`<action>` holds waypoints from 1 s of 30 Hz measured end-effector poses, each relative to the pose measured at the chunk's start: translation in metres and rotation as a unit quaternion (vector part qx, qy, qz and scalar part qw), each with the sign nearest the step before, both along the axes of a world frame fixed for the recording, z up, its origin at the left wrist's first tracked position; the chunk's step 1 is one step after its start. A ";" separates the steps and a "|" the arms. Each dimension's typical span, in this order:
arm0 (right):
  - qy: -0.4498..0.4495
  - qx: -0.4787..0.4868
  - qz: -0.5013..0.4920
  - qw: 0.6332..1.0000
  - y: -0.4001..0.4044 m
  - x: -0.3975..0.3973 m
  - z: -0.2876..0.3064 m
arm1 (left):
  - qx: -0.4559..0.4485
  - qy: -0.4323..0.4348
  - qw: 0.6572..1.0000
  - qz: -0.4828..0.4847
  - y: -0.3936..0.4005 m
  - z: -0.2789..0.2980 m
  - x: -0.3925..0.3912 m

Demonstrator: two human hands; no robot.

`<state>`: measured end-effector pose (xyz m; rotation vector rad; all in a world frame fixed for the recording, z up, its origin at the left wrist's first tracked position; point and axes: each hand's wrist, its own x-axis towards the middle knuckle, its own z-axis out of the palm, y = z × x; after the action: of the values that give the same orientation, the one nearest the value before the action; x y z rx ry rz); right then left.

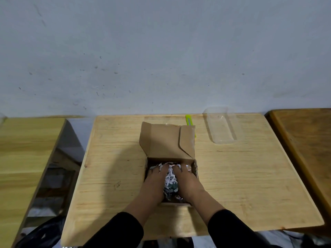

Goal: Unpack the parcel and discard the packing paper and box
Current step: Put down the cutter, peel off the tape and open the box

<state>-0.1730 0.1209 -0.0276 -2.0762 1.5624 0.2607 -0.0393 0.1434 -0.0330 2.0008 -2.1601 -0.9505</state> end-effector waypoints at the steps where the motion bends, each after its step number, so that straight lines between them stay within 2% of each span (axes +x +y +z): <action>1: -0.002 0.001 -0.001 1.000 0.000 0.000 0.000 | 0.001 0.001 1.000 -0.002 -0.001 0.001 0.000; 6: -0.004 0.005 0.007 1.000 0.000 -0.002 0.001 | 0.013 0.024 1.000 -0.011 -0.004 0.011 0.002; 21: 0.030 -0.046 0.069 0.996 -0.002 -0.002 0.011 | 0.038 -0.005 0.999 -0.011 0.002 0.031 0.003; 26: -0.020 -0.029 0.005 0.999 -0.005 -0.003 0.029 | 0.017 0.006 1.000 -0.014 -0.003 0.043 0.005; 30: -0.037 -0.048 -0.004 0.998 -0.008 -0.002 0.052 | -0.020 0.031 0.999 -0.021 -0.006 0.062 0.008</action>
<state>-0.1746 0.1130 0.0243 -2.1278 1.5671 0.1067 -0.0316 0.1371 0.0292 1.8908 -2.1781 -0.9541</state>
